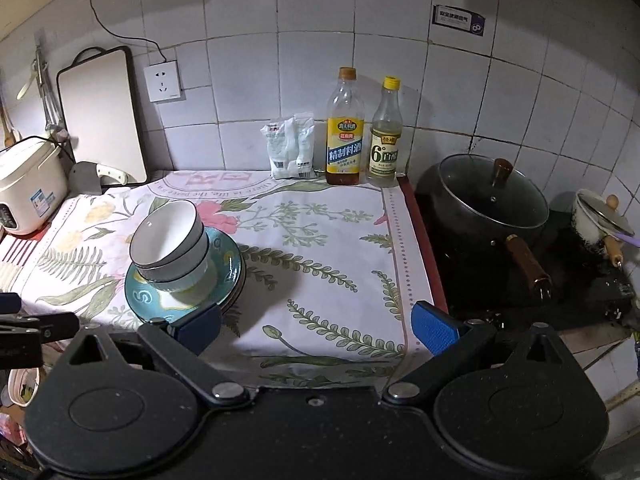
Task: Organize plates and bowls
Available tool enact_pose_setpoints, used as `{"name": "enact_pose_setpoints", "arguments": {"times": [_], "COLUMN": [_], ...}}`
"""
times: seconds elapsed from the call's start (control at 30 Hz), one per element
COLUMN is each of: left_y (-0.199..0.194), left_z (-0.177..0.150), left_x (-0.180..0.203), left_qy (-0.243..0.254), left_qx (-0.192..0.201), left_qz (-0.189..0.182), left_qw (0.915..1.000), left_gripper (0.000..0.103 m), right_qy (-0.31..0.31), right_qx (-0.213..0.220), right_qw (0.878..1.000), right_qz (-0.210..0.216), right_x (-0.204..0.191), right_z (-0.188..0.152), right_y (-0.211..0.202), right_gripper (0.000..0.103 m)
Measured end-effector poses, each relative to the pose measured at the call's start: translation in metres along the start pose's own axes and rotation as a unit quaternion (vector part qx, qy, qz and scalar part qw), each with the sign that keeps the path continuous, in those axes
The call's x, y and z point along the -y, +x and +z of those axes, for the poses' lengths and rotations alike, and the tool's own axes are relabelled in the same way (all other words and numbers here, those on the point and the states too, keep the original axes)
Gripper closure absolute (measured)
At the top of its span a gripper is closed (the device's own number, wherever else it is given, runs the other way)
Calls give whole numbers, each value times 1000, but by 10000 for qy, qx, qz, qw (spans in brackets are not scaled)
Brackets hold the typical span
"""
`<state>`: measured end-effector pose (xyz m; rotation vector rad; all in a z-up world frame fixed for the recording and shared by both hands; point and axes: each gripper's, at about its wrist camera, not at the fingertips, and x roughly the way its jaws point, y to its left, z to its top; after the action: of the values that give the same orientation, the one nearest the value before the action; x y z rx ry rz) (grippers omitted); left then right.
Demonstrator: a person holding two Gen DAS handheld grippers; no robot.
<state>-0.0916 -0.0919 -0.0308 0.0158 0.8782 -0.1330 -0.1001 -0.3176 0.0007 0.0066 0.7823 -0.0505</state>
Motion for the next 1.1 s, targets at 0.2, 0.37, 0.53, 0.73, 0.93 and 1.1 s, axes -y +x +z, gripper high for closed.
{"name": "enact_pose_setpoints", "arguments": {"times": [0.2,0.37,0.53,0.73,0.93,1.1], "left_y": [1,2,1,0,2,5], "left_z": [0,-2,-4,-4,-6,-7], "left_x": [-2,-3,-2,-2,-4,-2], "left_qy": [-83,-50,-107,-177,-265,-277], "left_qx": [-10,-32,-42,0,117,67], "left_qz": [35,54,39,42,-13,60], "left_qw": [10000,10000,9999,9998,9996,9996], "left_gripper": [14,14,14,14,14,14], "right_qy": [-48,-170,-242,-298,-258,-327], "right_qx": [161,411,447,342,384,336], "right_qw": [9999,9990,9986,9990,9989,9987], "right_qz": [31,61,112,50,48,-194], "right_x": [-6,-16,-23,-20,-20,-27], "right_z": [2,-2,-6,-6,-4,-2], "right_y": [-8,-10,-10,-8,-12,-12], "right_gripper": [1,1,1,1,1,0]}}
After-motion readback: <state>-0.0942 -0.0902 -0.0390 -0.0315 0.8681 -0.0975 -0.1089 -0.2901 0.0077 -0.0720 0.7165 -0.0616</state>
